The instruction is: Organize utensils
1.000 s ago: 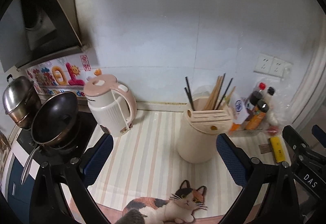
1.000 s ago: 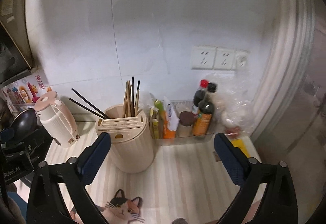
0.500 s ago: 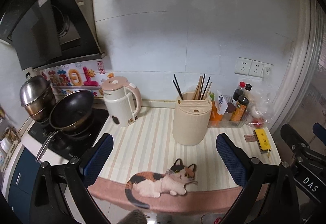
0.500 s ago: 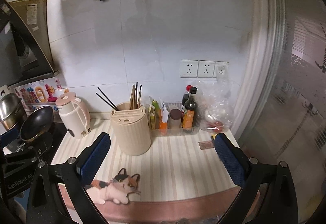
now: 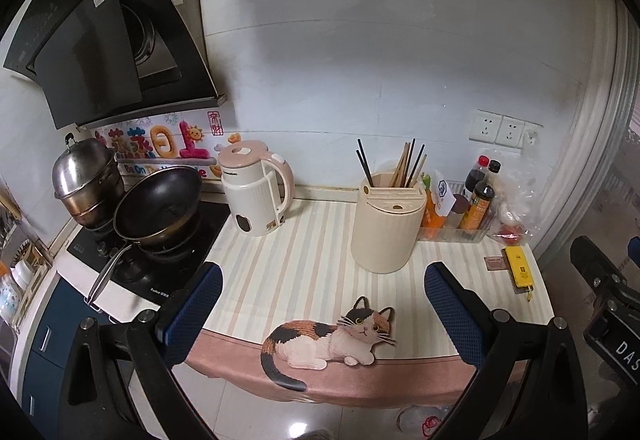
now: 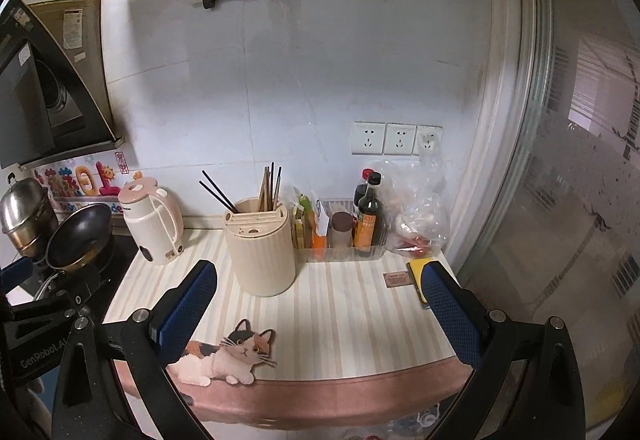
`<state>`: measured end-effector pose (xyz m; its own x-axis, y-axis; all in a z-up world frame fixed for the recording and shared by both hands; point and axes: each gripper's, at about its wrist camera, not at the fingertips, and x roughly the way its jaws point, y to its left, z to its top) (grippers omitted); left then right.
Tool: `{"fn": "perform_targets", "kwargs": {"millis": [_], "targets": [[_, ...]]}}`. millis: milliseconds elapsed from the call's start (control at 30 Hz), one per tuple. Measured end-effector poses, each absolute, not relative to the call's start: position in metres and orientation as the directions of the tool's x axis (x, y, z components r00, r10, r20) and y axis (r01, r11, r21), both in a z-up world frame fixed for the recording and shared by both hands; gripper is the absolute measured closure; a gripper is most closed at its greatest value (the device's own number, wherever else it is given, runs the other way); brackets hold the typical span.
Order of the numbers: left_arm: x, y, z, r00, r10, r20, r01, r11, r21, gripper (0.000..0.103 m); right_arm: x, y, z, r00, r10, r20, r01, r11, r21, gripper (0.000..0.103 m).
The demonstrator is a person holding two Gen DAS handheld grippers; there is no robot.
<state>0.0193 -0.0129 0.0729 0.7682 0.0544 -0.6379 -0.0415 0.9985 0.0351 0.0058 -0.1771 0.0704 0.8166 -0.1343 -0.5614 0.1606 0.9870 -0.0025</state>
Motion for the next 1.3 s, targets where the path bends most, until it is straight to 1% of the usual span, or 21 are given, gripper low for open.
{"fn": "perform_targets", "kwargs": {"millis": [967,1300], "targets": [[0.034,-0.001,0.066,0.766,0.060,-0.640,-0.038,0.998,0.049,0.000,0.026,-0.169,0.056,0.798,-0.116,-0.591,0.140,0.990,-0.005,0.000],[0.038,-0.004,0.067,0.774,0.071,-0.630,-0.048,0.997,0.054,0.000,0.026,-0.169,0.056,0.803,-0.115,-0.585,0.141,0.990,-0.001,0.000]]}}
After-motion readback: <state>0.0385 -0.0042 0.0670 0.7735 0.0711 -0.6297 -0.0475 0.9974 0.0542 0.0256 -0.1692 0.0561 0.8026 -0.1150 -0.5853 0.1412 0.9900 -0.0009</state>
